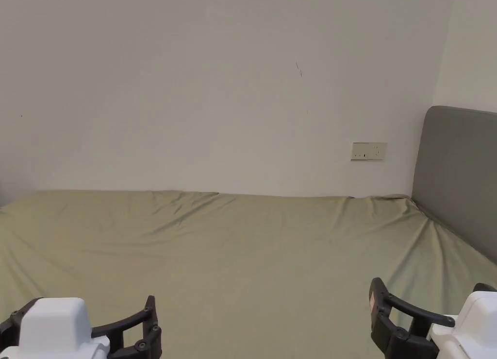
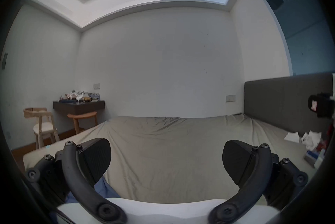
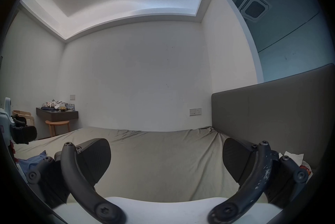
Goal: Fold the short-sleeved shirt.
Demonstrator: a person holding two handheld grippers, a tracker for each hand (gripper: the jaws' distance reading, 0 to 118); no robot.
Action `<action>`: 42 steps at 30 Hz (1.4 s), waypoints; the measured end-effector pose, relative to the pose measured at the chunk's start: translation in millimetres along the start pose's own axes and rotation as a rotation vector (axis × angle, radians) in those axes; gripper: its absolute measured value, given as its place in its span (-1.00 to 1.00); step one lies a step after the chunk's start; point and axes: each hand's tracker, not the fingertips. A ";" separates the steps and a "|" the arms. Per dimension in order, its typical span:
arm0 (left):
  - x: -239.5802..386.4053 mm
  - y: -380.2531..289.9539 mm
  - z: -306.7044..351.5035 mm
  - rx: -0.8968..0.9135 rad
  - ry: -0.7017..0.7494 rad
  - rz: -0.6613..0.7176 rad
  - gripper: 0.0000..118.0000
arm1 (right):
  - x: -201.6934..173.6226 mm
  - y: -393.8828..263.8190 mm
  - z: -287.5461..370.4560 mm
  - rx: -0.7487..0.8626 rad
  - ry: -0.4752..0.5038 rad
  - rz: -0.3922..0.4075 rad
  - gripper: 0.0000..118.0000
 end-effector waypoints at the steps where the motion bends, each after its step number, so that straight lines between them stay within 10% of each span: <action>1: -2.8 1.2 -1.0 -0.018 -0.011 0.029 1.00 | 1.4 0.3 0.5 0.004 -0.003 0.000 1.00; 22: 12.2 13.9 9.5 0.017 -0.029 -0.060 1.00 | 6.1 -1.8 3.0 -0.020 0.010 -0.002 1.00; 24: 9.1 9.8 5.7 -0.010 -0.026 -0.046 0.79 | 6.9 -1.9 4.3 -0.022 0.006 -0.005 1.00; 25: 8.9 9.5 5.8 -0.019 -0.032 -0.039 0.35 | 7.8 -2.1 4.9 -0.022 0.006 -0.003 0.98; 27: 7.6 8.0 4.9 -0.043 -0.042 -0.019 -0.68 | 8.6 -3.3 7.0 -0.018 0.012 0.007 0.43; 29: 7.1 6.0 2.7 -0.060 -0.019 -0.009 -1.00 | 7.7 -5.8 8.5 -0.009 -0.013 0.027 -0.97; 42: 11.5 -3.1 8.4 -0.070 -0.057 -0.045 -1.00 | 4.9 -10.2 7.5 -0.086 -0.016 0.027 -1.00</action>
